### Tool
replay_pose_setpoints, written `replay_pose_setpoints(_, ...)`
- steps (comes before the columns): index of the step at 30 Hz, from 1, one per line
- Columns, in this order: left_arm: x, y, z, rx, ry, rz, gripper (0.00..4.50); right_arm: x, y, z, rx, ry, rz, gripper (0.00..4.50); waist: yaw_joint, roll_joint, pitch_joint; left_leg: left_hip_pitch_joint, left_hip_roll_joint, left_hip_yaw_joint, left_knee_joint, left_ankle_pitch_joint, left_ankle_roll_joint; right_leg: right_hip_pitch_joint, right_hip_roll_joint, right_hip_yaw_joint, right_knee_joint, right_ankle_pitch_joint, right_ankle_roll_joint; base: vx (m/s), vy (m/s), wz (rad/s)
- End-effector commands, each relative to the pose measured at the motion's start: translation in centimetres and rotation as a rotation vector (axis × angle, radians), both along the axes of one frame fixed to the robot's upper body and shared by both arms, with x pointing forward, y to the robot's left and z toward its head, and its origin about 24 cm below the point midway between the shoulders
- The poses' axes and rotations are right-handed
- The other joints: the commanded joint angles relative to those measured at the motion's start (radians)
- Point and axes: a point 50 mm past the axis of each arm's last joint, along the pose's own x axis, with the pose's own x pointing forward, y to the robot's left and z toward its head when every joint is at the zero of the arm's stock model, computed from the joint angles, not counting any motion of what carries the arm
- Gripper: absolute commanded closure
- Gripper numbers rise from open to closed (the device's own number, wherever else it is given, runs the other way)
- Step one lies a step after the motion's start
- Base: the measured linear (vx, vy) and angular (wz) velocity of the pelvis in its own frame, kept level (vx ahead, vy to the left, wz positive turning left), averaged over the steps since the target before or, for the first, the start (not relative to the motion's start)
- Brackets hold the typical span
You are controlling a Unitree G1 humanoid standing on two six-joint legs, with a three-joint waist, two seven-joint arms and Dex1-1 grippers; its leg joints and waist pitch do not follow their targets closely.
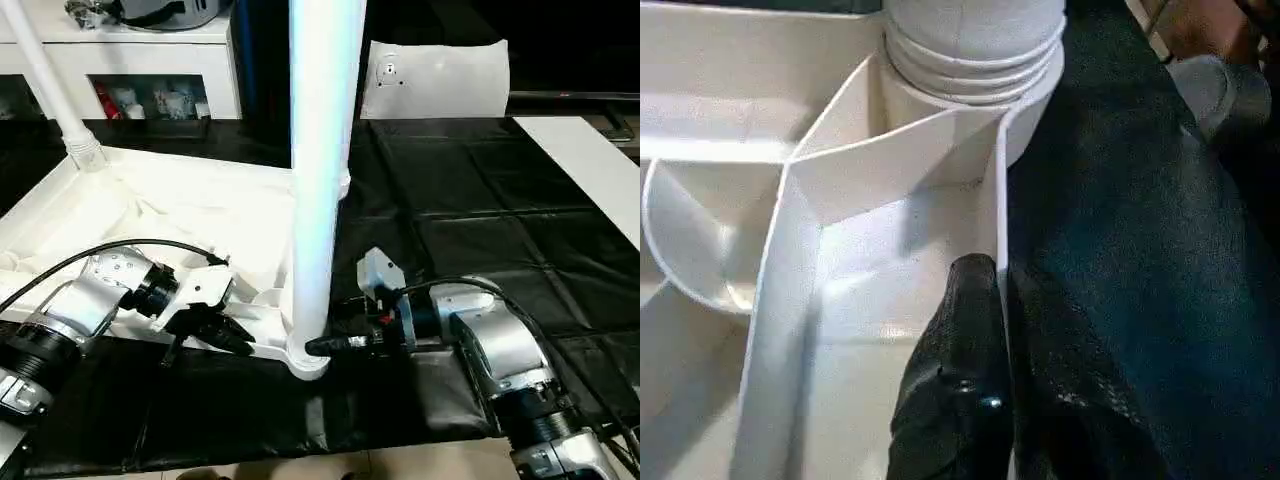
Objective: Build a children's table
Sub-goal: Rotate leg to tighten
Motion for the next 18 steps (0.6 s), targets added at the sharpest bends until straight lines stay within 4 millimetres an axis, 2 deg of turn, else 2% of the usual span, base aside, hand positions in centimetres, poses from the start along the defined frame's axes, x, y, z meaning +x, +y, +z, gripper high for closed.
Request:
replay_pose_setpoints(1, 0.7, -1.1, 0.6, -0.04, -0.034, 0.093, 4.5, -0.2, 1.4, 0.2, 0.048, -0.015, -0.053, 2.56, -0.006, -0.001, -0.065, 0.0, 0.02, 0.006, -0.076, -0.18, 0.032, 0.058, -0.044, 0.045, -0.066, -0.318, -0.194, 0.0, 0.0, 0.0)
replay_pose_setpoints(2, 0.9, -1.3, 0.7, -0.053, -0.033, 0.134, 4.5, -0.1, 1.7, -0.1, 0.04, -0.022, -0.103, 2.56, -0.007, 0.001, -0.063, 0.0, 0.017, 0.005, -0.077, -0.195, 0.022, 0.058, -0.045, 0.043, -0.069, -0.349, -0.184, 0.0, 0.0, 0.0)
replay_pose_setpoints(4, 1.0, -1.7, 0.7, -0.072, -0.035, 0.181, 4.5, 0.2, 2.1, -0.5, 0.024, -0.03, -0.176, 2.57, -0.014, -0.001, -0.059, 0.004, 0.011, 0.004, -0.078, -0.235, 0.006, 0.052, -0.045, 0.039, -0.084, -0.466, -0.142, 0.0, 0.0, 0.0)
replay_pose_setpoints(5, 1.1, -2.0, 0.8, -0.084, -0.031, 0.211, 4.5, 0.5, 2.4, -0.8, 0.008, -0.043, -0.233, 2.57, -0.016, -0.002, -0.058, 0.003, 0.01, 0.003, -0.079, -0.236, 0.003, 0.053, -0.046, 0.038, -0.087, -0.488, -0.131, 0.0, 0.0, 0.0)
replay_pose_setpoints(6, 1.2, -2.7, 0.8, -0.103, -0.031, 0.261, 4.5, 1.4, 3.1, -1.2, -0.014, -0.05, -0.36, 2.57, -0.023, -0.002, -0.057, 0.0, 0.009, 0.0, -0.08, -0.243, -0.003, 0.053, -0.046, 0.035, -0.09, -0.523, -0.112, 0.0, 0.0, 0.0)
replay_pose_setpoints(7, 1.2, -2.8, 0.8, -0.106, -0.032, 0.269, 4.5, 1.5, 3.2, -1.3, -0.015, -0.051, -0.37, 2.58, -0.028, -0.001, -0.056, 0.0, 0.008, -0.001, -0.08, -0.249, -0.006, 0.051, -0.045, 0.034, -0.092, -0.536, -0.105, 0.0, 0.0, 0.0)
replay_pose_setpoints(8, 1.2, -3.1, 0.8, -0.115, -0.036, 0.289, 4.5, 1.7, 3.4, -1.3, -0.02, -0.053, -0.398, 2.61, -0.041, -0.005, -0.056, -0.005, 0.005, -0.004, -0.08, -0.253, -0.007, 0.055, -0.044, 0.029, -0.095, -0.56, -0.088, 0.0, 0.0, 0.0)
replay_pose_setpoints(9, 1.3, -3.4, 0.8, -0.126, -0.041, 0.313, 4.5, 1.9, 3.7, -1.4, -0.02, -0.053, -0.428, 2.61, -0.048, -0.003, -0.058, -0.003, 0.004, -0.006, -0.079, -0.259, -0.004, 0.052, -0.044, 0.028, -0.099, -0.568, -0.079, 0.0, 0.0, 0.0)
replay_pose_setpoints(10, 1.5, -3.9, 0.7, -0.143, -0.041, 0.354, 4.5, 2.4, 4.1, -1.3, -0.008, -0.044, -0.485, 2.61, -0.059, -0.004, -0.057, -0.005, 0.003, -0.005, -0.077, -0.26, 0.003, 0.05, -0.041, 0.029, -0.099, -0.554, -0.087, 0.0, 0.0, 0.0)
replay_pose_setpoints(13, 2.1, -5.8, 0.7, -0.172, -0.035, 0.519, 4.5, 3.9, 6.2, -1.2, 0.017, -0.019, -0.703, 2.62, -0.069, -0.006, -0.059, -0.008, 0.001, -0.005, -0.074, -0.253, 0.007, 0.051, -0.042, 0.027, -0.1, -0.552, -0.089, 0.0, 0.0, 0.0)
replay_pose_setpoints(14, 2.4, -6.2, 0.7, -0.182, -0.049, 0.564, 4.5, 4.2, 6.7, -1.2, 0.025, -0.006, -0.749, 2.62, -0.076, -0.004, -0.059, -0.008, 0.001, -0.005, -0.074, -0.249, 0.006, 0.046, -0.042, 0.027, -0.1, -0.546, -0.1, 0.0, 0.0, 0.0)
replay_pose_setpoints(16, 2.9, -6.7, 0.8, -0.192, -0.074, 0.627, 4.5, 4.6, 7.4, -1.3, 0.032, 0.011, -0.817, 2.62, -0.082, -0.007, -0.063, -0.01, 0.003, -0.005, -0.075, -0.224, 0.014, 0.049, -0.039, 0.03, -0.095, -0.488, -0.111, 0.0, 0.0, 0.0)
replay_pose_setpoints(18, 3.5, -7.6, 1.0, -0.204, -0.109, 0.735, 4.5, 5.3, 8.3, -1.4, 0.014, 0.015, -0.934, 2.62, -0.086, -0.003, -0.063, -0.011, 0.004, -0.004, -0.075, -0.211, 0.013, 0.048, -0.038, 0.032, -0.088, -0.438, -0.133, 0.0, 0.0, 0.0)
